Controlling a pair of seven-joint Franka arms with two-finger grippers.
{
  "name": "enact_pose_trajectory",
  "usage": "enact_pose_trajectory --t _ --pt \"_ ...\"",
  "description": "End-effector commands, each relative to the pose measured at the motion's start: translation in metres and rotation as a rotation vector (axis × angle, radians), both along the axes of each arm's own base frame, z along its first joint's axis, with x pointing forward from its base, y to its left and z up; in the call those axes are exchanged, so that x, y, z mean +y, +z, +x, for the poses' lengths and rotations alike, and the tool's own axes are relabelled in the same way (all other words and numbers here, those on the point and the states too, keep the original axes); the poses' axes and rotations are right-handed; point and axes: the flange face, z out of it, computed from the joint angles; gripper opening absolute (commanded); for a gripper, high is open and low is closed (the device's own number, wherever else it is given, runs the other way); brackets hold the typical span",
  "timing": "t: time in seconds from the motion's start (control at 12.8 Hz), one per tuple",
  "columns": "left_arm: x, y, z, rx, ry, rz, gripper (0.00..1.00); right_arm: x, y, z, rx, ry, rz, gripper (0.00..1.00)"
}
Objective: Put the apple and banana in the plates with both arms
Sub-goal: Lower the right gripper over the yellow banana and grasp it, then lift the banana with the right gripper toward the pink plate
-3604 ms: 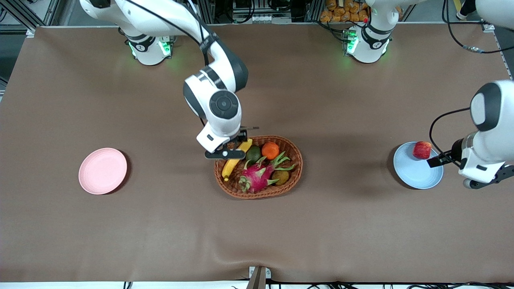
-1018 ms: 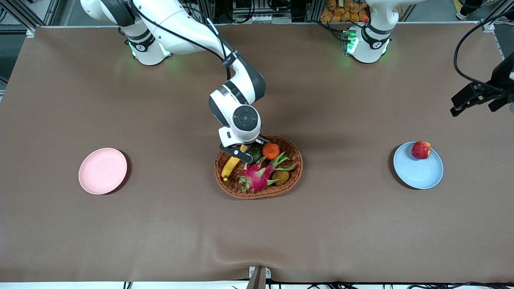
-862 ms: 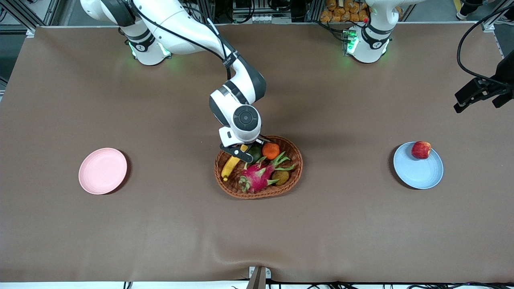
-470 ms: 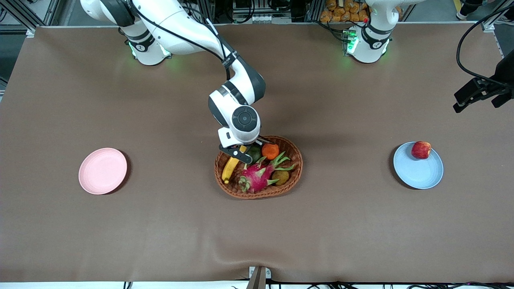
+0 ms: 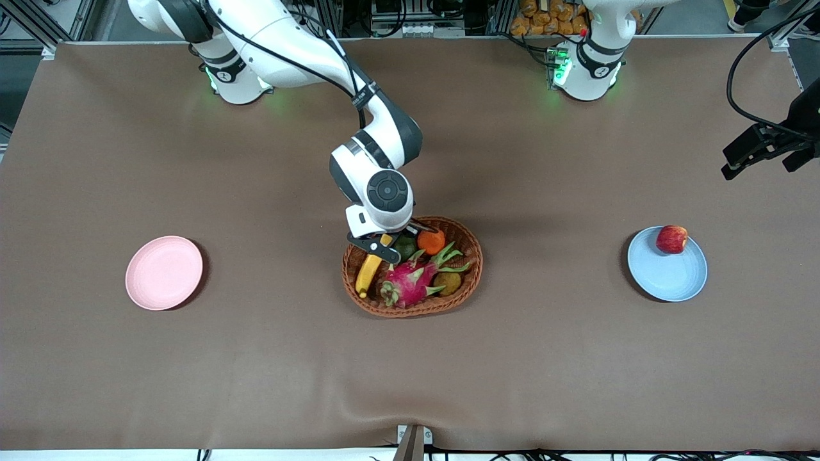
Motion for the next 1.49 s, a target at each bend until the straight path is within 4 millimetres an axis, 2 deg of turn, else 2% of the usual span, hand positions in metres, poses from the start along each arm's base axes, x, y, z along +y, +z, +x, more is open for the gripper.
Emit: enact_pose_trajectory --t 0.0,0.16,0.24,0.39,0.63,0.78,0.94,1.1,1.18,1.33,1.41 --pt "-0.001 0.006 -0.008 0.0 -0.015 -0.019 1.0 -0.006 0.017 0.007 0.001 -0.004 0.011 0.0" --pt "0.001 0.006 -0.008 0.0 -0.012 -0.019 1.0 -0.006 0.023 0.007 -0.002 -0.007 0.019 0.0" --pt "0.001 0.007 -0.008 0.0 -0.012 -0.019 1.0 -0.005 0.046 0.008 -0.025 -0.005 0.039 0.0" --pt "0.002 0.007 -0.009 0.0 -0.013 -0.018 1.0 -0.003 0.076 0.001 -0.028 -0.002 0.044 0.0" --pt "0.002 0.008 -0.01 0.0 -0.013 -0.018 1.0 -0.015 0.133 -0.004 -0.028 0.008 0.056 0.0" --pt "0.0 0.007 -0.009 0.003 -0.015 -0.018 1.0 -0.048 0.148 0.013 -0.012 0.01 0.054 0.0" --pt "0.0 0.006 -0.008 0.003 -0.015 -0.019 1.0 -0.101 0.16 0.044 -0.01 -0.055 0.058 0.0" --pt "-0.001 0.005 -0.008 0.004 -0.016 -0.018 1.0 -0.157 0.166 0.067 0.021 -0.024 0.064 0.0" --pt "-0.001 0.004 -0.008 0.006 -0.016 -0.018 1.0 -0.184 0.17 0.074 0.031 0.007 0.074 0.0" --pt "-0.001 0.004 -0.008 0.007 -0.016 -0.018 1.0 -0.237 0.166 0.081 0.061 0.026 0.084 0.0" --pt "-0.001 0.004 -0.008 0.007 -0.016 -0.018 1.0 -0.257 0.166 0.079 0.065 0.038 0.089 0.0"
